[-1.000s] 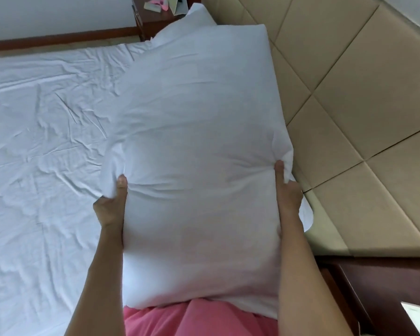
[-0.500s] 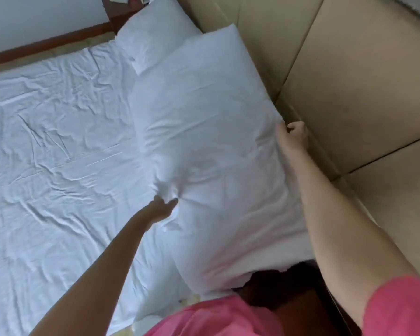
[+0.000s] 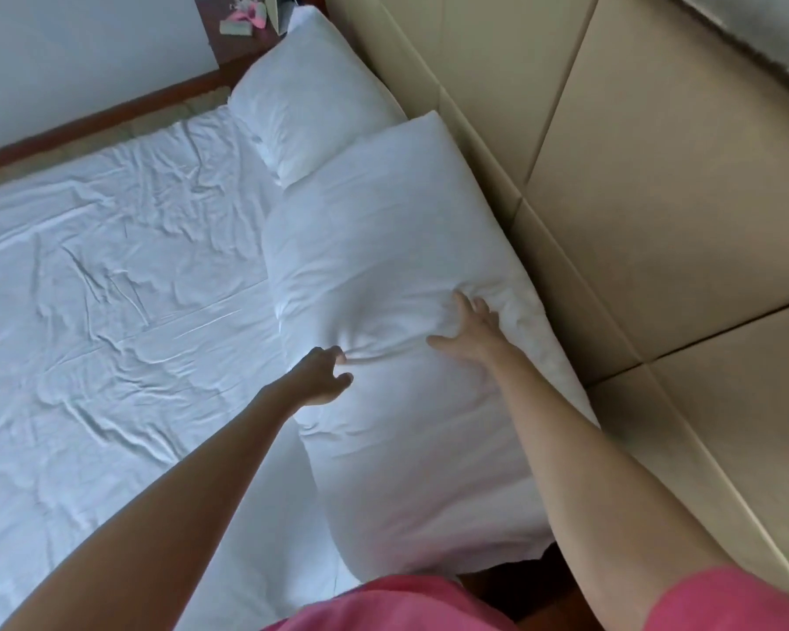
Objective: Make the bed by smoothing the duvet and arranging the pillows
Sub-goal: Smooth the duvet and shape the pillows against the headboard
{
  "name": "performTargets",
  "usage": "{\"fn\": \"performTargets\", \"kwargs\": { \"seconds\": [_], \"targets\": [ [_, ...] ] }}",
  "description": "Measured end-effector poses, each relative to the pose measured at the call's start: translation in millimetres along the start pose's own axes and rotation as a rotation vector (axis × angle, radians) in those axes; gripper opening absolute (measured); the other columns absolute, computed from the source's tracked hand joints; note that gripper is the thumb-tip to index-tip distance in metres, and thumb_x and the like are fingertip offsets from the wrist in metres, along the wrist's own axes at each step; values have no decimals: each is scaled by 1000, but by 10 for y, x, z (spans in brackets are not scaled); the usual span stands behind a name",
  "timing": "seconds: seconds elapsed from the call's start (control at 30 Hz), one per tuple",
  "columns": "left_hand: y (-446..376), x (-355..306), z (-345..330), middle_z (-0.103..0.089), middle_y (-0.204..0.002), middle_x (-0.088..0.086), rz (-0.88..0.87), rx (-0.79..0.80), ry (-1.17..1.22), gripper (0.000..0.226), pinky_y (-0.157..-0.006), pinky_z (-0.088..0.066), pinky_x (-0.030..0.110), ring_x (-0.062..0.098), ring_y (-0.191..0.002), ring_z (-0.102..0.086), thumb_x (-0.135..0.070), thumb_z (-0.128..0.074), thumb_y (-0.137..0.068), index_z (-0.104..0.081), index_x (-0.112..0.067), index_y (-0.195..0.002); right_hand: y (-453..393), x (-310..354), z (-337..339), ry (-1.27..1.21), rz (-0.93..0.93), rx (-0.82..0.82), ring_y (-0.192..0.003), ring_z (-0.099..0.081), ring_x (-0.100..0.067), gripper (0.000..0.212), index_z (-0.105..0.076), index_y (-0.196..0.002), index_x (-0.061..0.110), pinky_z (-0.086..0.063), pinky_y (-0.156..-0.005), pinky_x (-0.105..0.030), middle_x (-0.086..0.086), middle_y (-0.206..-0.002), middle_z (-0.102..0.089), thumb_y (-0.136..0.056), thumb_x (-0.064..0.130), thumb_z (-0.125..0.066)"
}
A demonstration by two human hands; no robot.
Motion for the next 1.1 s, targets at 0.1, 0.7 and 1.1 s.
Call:
{"fn": "performTargets", "kwargs": {
  "seconds": [0.1, 0.7, 1.1],
  "targets": [
    [-29, -7, 193, -42, -139, 12, -28, -37, -23, 45, -99, -43, 37, 29, -118, -52, -33, -52, -98, -43, -16, -138, -3, 187, 186, -5, -22, 9, -152, 5, -36, 102, 3, -158, 35, -19, -120, -55, -7, -165, 10, -86, 52, -67],
    [-1944, -239, 1396, 31, -159, -3, -191, -139, -300, 137, -107, -12, 76, 49, -144, 20, -71, -78, -58, 20, -44, -150, -1425, 1444, 845, 247, -9, -63, -148, 22, -42, 118, 15, -150, 52, -18, -108, -77, 4, -161, 31, -74, 62, -75],
    [-3279, -51, 1053, 14, -164, -1, -264, 111, -397, 140, -118, -6, 59, 56, -143, 2, -81, -72, -50, 15, -43, -152, -2671, 1103, 437, 424, -237, 62, -140, 33, -50, 140, 32, -141, 56, 3, -100, -85, 5, -153, 46, -49, 88, -70]
  ]
}}
Point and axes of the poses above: each hand's wrist, its own y-axis away from the middle knuckle, its own z-axis out of the back of the hand, x = y × z, the point moved 5 cm from there along -y, towards the middle knuckle
